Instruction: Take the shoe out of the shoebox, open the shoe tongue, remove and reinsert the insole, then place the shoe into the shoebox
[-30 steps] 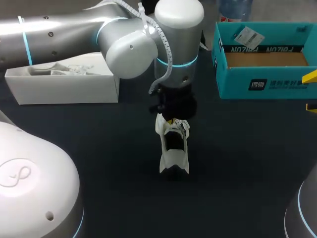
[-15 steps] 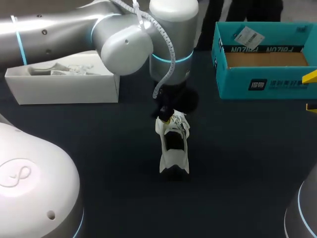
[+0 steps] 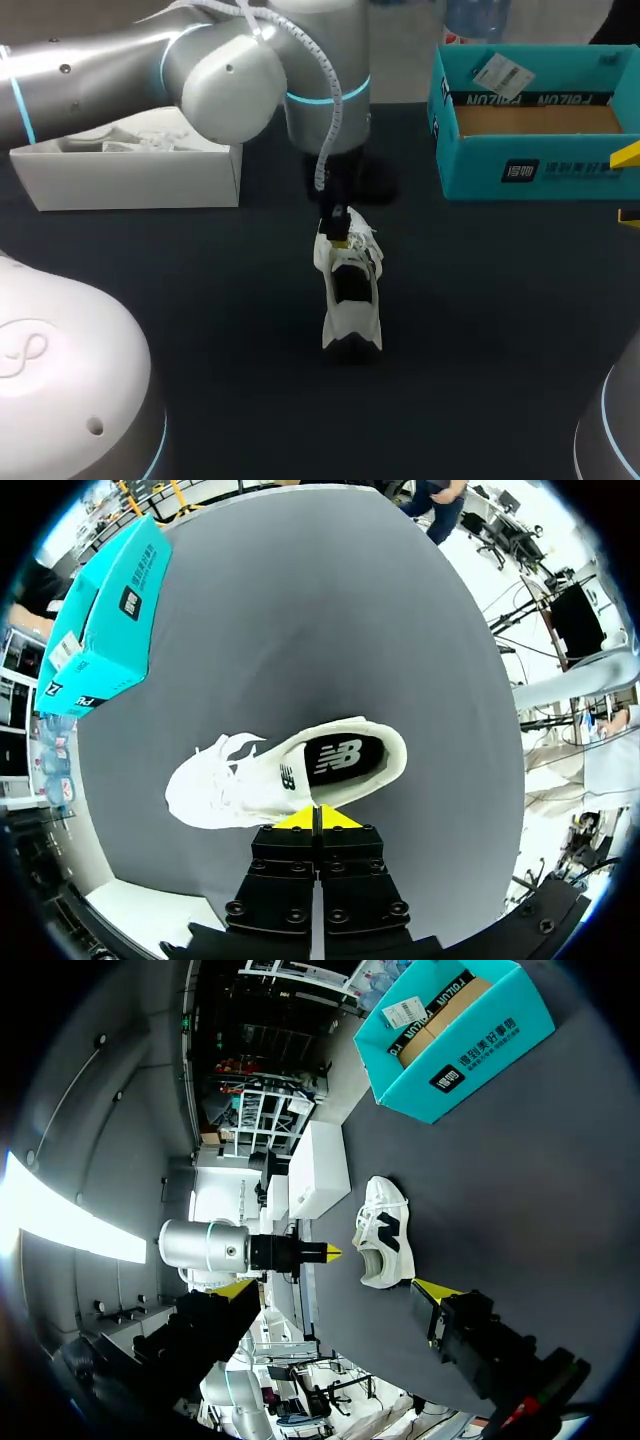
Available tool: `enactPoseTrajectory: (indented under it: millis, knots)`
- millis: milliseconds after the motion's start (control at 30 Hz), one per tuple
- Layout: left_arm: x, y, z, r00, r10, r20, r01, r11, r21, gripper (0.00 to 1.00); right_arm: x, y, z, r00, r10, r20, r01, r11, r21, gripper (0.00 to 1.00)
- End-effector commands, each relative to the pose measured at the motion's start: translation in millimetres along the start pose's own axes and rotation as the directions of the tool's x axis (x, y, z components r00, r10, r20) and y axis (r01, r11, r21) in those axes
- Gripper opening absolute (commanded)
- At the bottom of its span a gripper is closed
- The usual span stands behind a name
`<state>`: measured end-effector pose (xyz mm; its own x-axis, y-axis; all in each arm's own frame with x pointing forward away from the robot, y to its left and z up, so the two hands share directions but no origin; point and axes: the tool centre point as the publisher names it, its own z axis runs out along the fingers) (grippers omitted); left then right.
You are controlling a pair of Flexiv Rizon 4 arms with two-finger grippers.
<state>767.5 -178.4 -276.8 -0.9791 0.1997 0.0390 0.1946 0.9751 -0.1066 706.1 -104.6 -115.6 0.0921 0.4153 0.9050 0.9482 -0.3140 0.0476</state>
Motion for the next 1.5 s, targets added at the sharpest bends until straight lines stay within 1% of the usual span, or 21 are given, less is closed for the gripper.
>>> enactPoseTrajectory:
  millis: [33,133,233,267,300,333,400,533,567,633,700,733,800,1000,1067,1100,1167,1200,1300,1367,1500]
  knots:
    - [26.1,6,-3,0.999,-0.027,0.026,0.025,0.998,0.064,0.0,-0.2,-1.9,0,1.0,0.001,0.003,-0.001,1.0,-0.003,1.0]
    - [39.4,1,-1,0.999,-0.036,0.027,0.034,0.997,0.062,0.0,-0.2,-1.9,0,1.0,0.001,0.003,-0.001,1.0,-0.003,1.0]
    - [52.1,-4,-1,0.999,-0.036,0.005,0.035,0.999,0.038,0.0,-0.2,-1.9,0,1.0,0.001,0.003,-0.001,1.0,-0.003,1.0]
    - [56.2,-6,0,1.0,-0.022,0.002,0.022,0.999,0.024,0.11,-0.2,-1.9,0,1.0,0.001,0.003,-0.001,1.0,-0.003,1.0]
    - [60.2,-8,2,1.0,-0.018,0.004,0.018,1.0,0.013,0.43,-0.2,-1.9,0,1.0,0.001,0.003,-0.001,1.0,-0.003,1.0]
    - [64.1,-10,4,1.0,-0.023,0.003,0.023,1.0,0.018,0.85,-0.2,-1.9,0,1.0,0.001,0.003,-0.001,1.0,-0.003,1.0]
    - [71.2,-14,9,1.0,-0.007,-0.013,0.008,1.0,0.006,1.0,-0.2,-1.9,0,1.0,0.001,0.003,-0.001,1.0,-0.003,1.0]
    - [80.3,-21,15,1.0,-0.019,-0.009,0.02,1.0,0.016,1.0,-0.2,-1.9,0,1.0,0.001,0.003,-0.001,1.0,-0.003,1.0]
    - [82.1,-22,17,1.0,-0.014,-0.023,0.015,1.0,0.021,1.0,-0.2,-1.9,0,1.0,0.001,0.003,-0.001,1.0,-0.003,1.0]
    - [86.1,-27,23,1.0,-0.019,-0.01,0.019,1.0,0.024,1.0,-0.2,-1.9,0,1.0,0.001,0.003,-0.001,1.0,-0.003,1.0]
    - [88.5,-30,28,1.0,-0.013,-0.015,0.013,1.0,0.022,1.0,-0.2,-1.9,0,1.0,0.001,0.003,-0.001,1.0,-0.003,1.0]
    - [89.3,-33,32,1.0,-0.011,-0.002,0.011,1.0,0.005,1.0,-0.2,-1.9,0,1.0,0.001,0.003,-0.001,1.0,-0.003,1.0]
    - [88.0,-35,37,1.0,-0.021,-0.007,0.021,1.0,0.009,1.0,-0.2,-1.9,0,1.0,0.001,0.003,-0.001,1.0,-0.003,1.0]
    - [83.6,-39,60,0.999,-0.054,-0.002,0.054,0.999,-0.006,1.0,-0.2,-1.9,0,1.0,0.001,0.003,-0.001,1.0,-0.003,1.0]
    - [81.1,-37,70,0.997,-0.078,0.03,0.078,0.997,-0.006,1.0,-0.2,-1.9,0,1.0,0.001,0.003,-0.001,1.0,-0.003,1.0]
    - [80.1,-37,73,0.996,-0.082,0.018,0.082,0.997,0.007,1.0,-0.2,-1.9,0,1.0,0.001,0.003,-0.001,1.0,-0.003,1.0]
    - [78.1,-35,82,0.995,-0.091,0.034,0.091,0.996,0.018,1.0,-0.2,-1.9,0,1.0,0.001,0.003,-0.001,1.0,-0.003,1.0]
    - [77.1,-34,85,0.995,-0.099,0.019,0.098,0.995,0.032,1.0,-0.2,-1.9,0,1.0,0.001,0.003,-0.001,1.0,-0.003,1.0]
    - [73.7,-31,93,0.991,-0.125,0.046,0.123,0.992,0.036,1.0,-0.2,-1.9,0,1.0,0.001,0.003,-0.001,1.0,-0.003,1.0]
    - [71.8,-29,98,0.99,-0.129,0.051,0.128,0.992,0.015,1.0,-0.2,-1.9,0,1.0,0.001,0.003,-0.001,1.0,-0.003,1.0]
    - [70.1,-26,104,0.989,-0.135,0.055,0.135,0.991,0.005,1.0,-0.2,-1.9,0,1.0,0.001,0.003,-0.001,1.0,-0.003,1.0]
